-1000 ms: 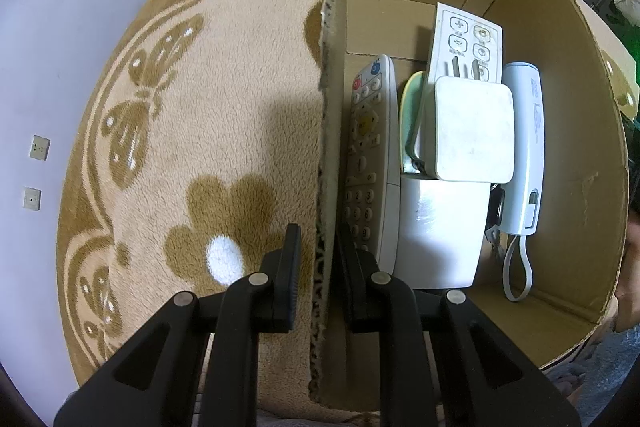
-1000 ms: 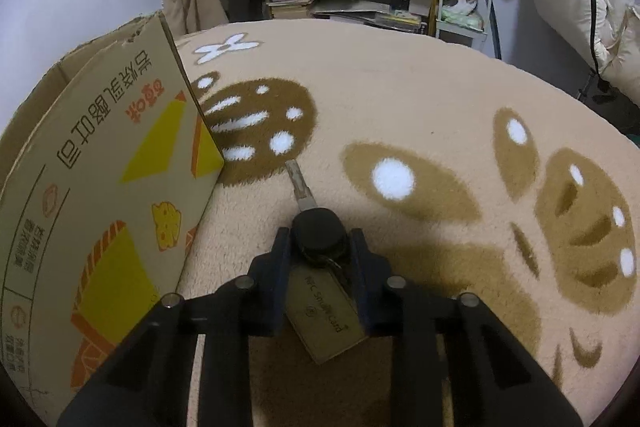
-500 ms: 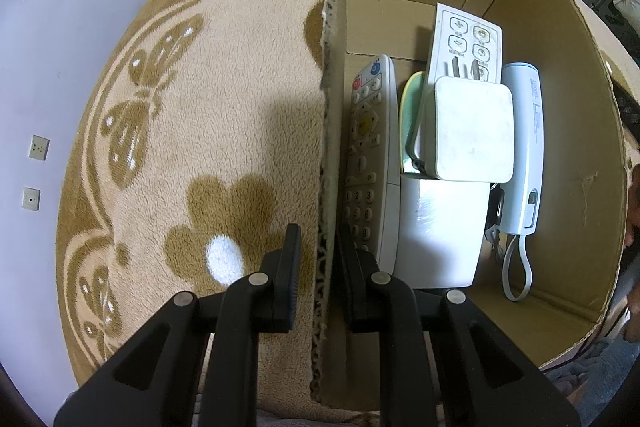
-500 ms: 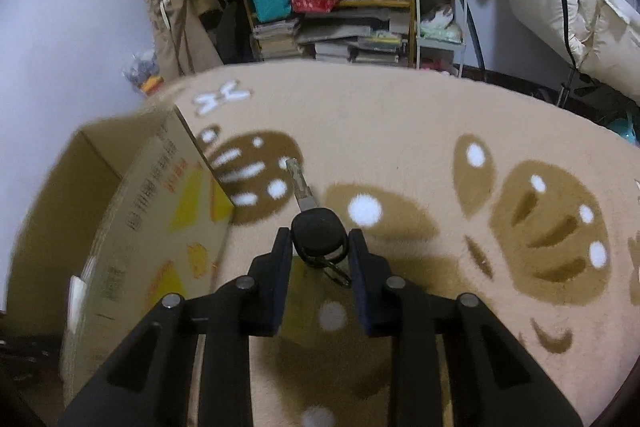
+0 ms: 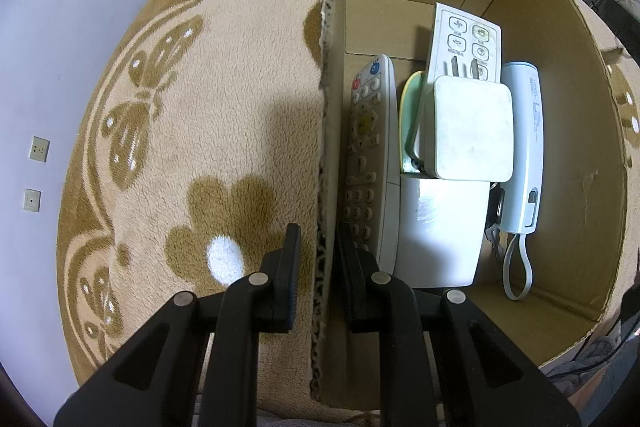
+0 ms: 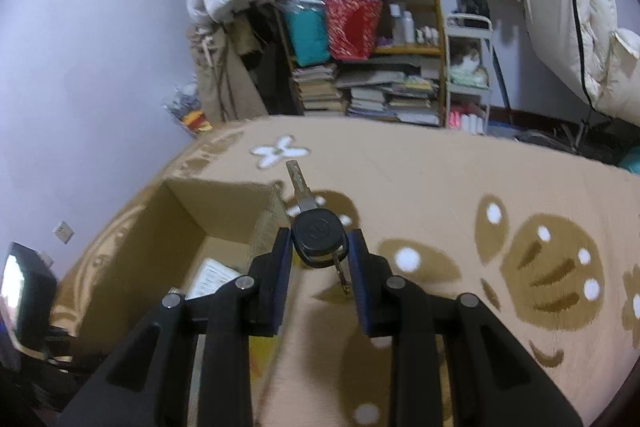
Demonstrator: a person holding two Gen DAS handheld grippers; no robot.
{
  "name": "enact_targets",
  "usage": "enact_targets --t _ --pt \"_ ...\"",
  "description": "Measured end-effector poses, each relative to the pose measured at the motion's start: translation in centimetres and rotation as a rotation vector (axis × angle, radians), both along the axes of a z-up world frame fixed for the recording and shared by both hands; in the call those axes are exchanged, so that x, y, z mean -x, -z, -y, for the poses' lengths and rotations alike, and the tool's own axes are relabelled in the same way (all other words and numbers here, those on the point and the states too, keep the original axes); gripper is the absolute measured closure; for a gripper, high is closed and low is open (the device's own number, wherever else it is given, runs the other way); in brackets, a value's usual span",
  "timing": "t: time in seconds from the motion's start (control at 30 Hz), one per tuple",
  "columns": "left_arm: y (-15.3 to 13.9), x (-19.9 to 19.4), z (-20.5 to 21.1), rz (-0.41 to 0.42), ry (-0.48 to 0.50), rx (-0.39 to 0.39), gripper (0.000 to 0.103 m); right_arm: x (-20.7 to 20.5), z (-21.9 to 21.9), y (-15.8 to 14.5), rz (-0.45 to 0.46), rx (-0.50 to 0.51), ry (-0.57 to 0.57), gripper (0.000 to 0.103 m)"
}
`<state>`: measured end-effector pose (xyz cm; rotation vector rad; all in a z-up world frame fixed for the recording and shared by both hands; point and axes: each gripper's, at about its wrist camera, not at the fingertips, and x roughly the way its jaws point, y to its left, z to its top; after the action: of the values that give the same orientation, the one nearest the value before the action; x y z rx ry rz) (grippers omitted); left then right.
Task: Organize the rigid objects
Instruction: 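Carry the car keys over the box and drop them inside with the right tool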
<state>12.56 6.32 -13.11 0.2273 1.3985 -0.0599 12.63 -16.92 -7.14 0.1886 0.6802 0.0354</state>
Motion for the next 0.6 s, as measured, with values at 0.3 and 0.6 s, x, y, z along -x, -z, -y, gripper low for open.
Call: enact_targets --t 0.3,0.6 --pt "-0.1 0.1 0.1 -0.001 -0.002 0.003 0.086 1.7 -4.3 -3.7 0.104 -0.024 -0.139 0.073" --pt "-0.1 0.0 0.1 -0.002 0.0 0.007 0.086 1.8 -7.0 -1.7 0.074 -0.019 -0.231 0.073"
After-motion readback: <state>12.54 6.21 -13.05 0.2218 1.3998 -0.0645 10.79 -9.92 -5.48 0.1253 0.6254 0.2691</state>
